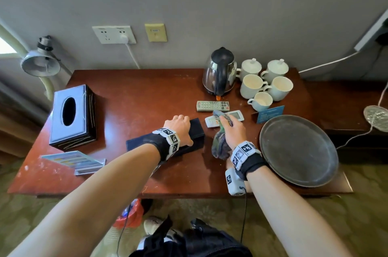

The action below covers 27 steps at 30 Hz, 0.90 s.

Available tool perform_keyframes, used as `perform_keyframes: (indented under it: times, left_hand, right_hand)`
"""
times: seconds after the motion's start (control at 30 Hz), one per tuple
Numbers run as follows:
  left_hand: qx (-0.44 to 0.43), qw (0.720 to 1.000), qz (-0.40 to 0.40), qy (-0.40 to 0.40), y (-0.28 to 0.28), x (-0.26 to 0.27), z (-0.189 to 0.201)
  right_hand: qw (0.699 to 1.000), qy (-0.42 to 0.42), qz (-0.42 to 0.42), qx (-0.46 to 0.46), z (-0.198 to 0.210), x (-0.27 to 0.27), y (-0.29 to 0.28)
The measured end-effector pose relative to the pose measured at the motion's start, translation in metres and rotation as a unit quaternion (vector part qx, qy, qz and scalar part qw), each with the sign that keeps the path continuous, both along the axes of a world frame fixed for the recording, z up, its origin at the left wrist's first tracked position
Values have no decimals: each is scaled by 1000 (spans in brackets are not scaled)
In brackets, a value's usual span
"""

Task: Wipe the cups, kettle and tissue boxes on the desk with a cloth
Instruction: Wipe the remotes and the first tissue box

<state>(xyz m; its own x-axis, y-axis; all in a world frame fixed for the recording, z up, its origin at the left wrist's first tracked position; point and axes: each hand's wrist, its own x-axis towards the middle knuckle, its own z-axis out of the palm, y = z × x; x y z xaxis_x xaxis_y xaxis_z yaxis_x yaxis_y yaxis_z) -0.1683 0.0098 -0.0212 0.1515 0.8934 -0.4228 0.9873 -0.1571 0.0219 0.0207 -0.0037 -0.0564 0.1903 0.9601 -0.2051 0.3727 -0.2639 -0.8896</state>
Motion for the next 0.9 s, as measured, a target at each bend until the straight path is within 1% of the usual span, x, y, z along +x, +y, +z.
perform_keyframes:
  times: [0.07, 0.2, 0.27, 0.33, 0.43, 0.5, 0.57, 0.67, 0.7, 0.8, 0.9]
  left_hand:
    - [21, 999, 12, -22, 3, -1, 7]
    - [89, 987, 63, -115, 11, -12, 41]
    - [113, 975, 92, -168, 12, -20, 59]
    - [126, 959, 114, -225, 12, -30, 70]
    - [133, 933, 153, -298, 8, -44, 69]
    - [134, 911, 185, -344, 5, -53, 63]
    - [132, 895, 208, -373, 0, -59, 56]
    - [115, 888, 216, -389, -9, -66, 42]
    - [116, 885, 217, -395, -11, -67, 38]
    - [132, 872, 231, -411, -18, -75, 30]
    - [140, 857, 241, -432, -23, -89, 23]
  right_hand:
    - [1000, 5, 11, 16, 13, 0, 6]
    - [997, 13, 29, 70, 40, -3, 23]
    - [995, 32, 24, 95, 51, -4, 34]
    - [992, 39, 22, 114, 65, -6, 43]
    - [989, 28, 39, 137, 89, -16, 53]
    - [987, -3, 65, 147, 100, -26, 58]
    - [983, -54, 106, 137, 103, -36, 62]
    - [965, -165, 173, 105, 95, -57, 60]
    - [959, -188, 178, 113, 92, -63, 58]
    - [948, -214, 175, 156, 88, -84, 48]
    - [917, -235, 225, 230, 83, -112, 29]
